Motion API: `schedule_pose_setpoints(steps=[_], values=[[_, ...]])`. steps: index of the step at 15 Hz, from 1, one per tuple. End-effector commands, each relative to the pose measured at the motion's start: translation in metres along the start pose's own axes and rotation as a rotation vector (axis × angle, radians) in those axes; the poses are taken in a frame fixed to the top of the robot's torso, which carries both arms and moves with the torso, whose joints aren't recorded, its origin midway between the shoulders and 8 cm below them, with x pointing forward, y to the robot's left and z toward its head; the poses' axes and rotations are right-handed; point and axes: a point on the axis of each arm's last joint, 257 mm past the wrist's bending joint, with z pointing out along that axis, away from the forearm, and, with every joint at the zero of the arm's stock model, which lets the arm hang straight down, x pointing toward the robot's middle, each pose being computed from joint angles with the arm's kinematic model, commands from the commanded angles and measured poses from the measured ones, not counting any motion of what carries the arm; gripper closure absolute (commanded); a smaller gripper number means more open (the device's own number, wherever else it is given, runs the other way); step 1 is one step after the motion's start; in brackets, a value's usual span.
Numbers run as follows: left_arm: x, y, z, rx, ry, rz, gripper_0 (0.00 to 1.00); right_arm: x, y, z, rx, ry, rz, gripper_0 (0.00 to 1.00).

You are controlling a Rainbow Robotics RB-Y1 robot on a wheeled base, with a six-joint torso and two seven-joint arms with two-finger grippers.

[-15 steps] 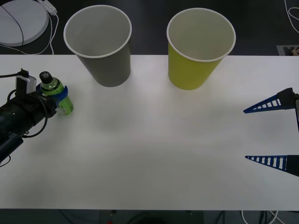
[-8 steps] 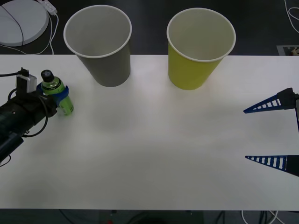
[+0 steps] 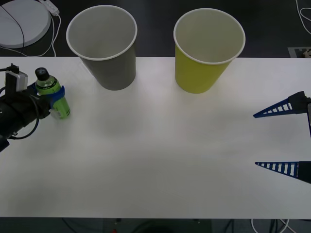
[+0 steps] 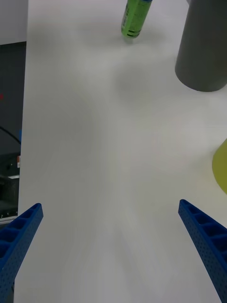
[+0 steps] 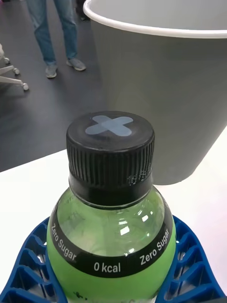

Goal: Put the can into the green bin and the plastic bottle into the gray bin

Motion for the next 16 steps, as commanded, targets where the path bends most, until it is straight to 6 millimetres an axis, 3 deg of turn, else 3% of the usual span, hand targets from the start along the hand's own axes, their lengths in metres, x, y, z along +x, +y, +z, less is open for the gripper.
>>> schedule_pose_setpoints(steps=[1,7,16], values=[[-0.005,-0.002,-0.007,0.058,0.012,-0.011,1.0,0.0,0.0,0.0,0.0,0.0,0.0,0.0],[-0.009,-0.013,-0.019,0.18,0.058,-0.035,1.0,0.0,0.0,0.0,0.0,0.0,0.0,0.0],[-0.026,0.02,-0.054,0.268,0.21,0.026,1.0,0.0,0.0,0.0,0.0,0.0,0.0,0.0]])
